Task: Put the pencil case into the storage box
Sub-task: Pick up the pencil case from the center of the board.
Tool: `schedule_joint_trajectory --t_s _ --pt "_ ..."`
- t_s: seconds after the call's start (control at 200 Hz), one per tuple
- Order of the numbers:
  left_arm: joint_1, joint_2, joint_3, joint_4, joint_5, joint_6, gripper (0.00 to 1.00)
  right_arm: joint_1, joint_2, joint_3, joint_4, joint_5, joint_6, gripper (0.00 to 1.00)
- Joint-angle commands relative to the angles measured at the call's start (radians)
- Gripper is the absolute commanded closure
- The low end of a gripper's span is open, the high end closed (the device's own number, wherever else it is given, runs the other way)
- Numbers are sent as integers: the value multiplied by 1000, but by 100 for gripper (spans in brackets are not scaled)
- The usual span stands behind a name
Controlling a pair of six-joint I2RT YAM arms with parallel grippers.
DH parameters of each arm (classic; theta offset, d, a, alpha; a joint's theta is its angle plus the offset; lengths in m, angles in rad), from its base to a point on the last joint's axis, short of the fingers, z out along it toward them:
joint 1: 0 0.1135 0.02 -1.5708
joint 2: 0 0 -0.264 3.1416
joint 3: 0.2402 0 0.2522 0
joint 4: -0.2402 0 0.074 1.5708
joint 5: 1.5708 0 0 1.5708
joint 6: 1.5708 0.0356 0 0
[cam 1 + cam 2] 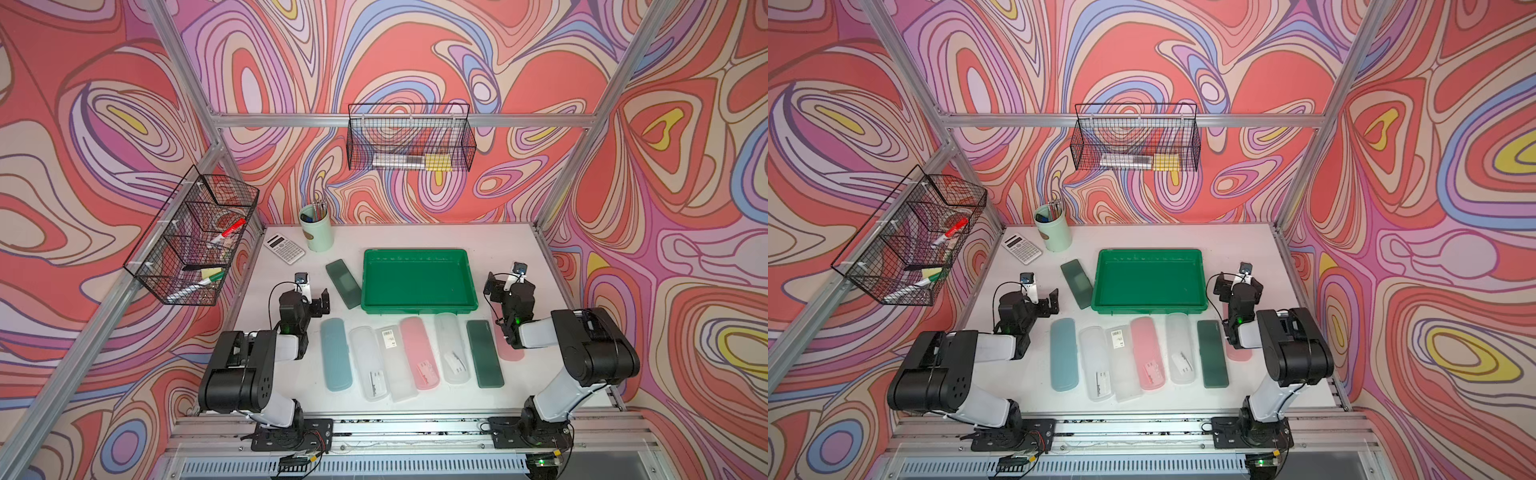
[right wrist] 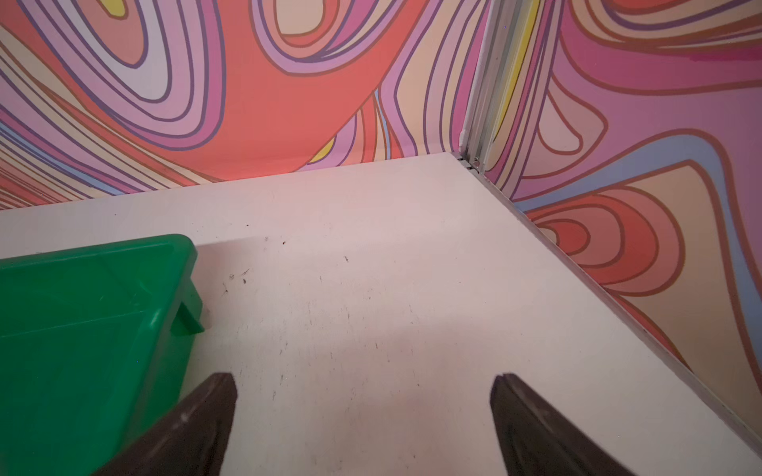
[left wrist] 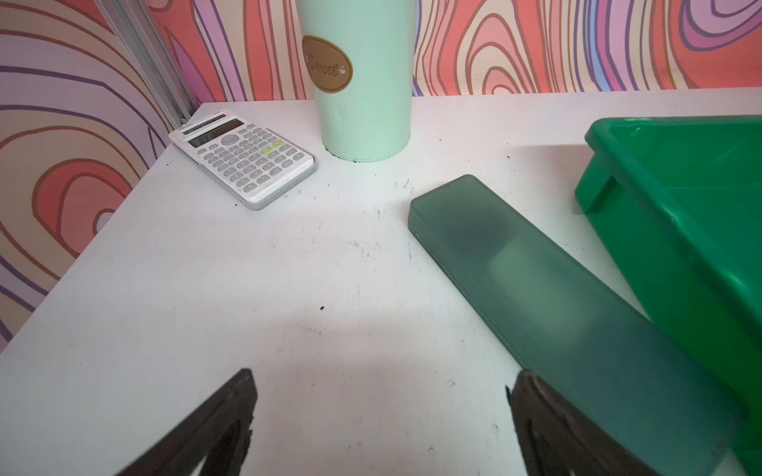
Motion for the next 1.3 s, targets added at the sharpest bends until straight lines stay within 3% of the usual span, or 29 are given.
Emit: schedule_joint_trajectory --t_s 0.0,0.701,0.796,0.841,0.901,0.981,1.057,1.172,1.292 --pt "0 -1 15 -8 10 -5 1 -5 8 -6 15 -1 -6 2" --pt "0 -1 17 -12 10 -5 1 -5 8 -5 15 -1 -4 2" --pt "-23 -42 22 -51 -72 -6 1 -3 1 -4 14 0 -10 2" --pt "-65 -96 43 -135 -171 7 1 -1 -27 19 -56 0 -12 2" --pt "-148 -180 120 -353 -404 -5 1 2 -71 85 -223 33 -5 2" --pt "-200 -271 230 -585 -470 -62 1 3 -120 262 -622 133 122 2" --pt "-220 -356 287 -759 -473 -155 1 3 -145 383 -890 161 224 2" --pt "-219 -500 318 -962 -483 -398 1 2 -228 445 -1133 59 351 2" --pt "-210 -590 321 -1040 -230 -504 1 3 -360 411 -1266 -187 398 2"
